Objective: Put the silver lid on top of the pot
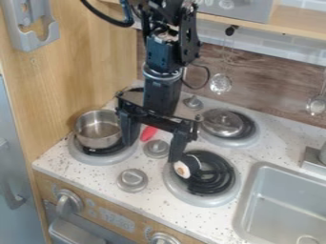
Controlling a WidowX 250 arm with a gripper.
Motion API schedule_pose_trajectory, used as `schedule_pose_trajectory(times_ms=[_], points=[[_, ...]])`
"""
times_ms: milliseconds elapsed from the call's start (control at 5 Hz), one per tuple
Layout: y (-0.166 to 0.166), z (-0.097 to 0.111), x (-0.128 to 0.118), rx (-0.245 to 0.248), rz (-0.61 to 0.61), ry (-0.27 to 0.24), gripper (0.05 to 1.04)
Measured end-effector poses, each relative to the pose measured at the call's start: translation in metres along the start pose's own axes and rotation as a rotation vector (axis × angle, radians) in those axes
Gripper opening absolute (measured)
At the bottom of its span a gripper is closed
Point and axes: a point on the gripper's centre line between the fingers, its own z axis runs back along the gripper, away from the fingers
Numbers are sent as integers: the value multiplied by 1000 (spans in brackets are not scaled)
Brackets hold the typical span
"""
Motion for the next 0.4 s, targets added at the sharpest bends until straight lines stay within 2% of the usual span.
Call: schedule_pose_trajectory(times_ms=[200,400], points=[[0,-8,-3,3,2,29,998],[-7,-18,26,-8,-43,14,998]])
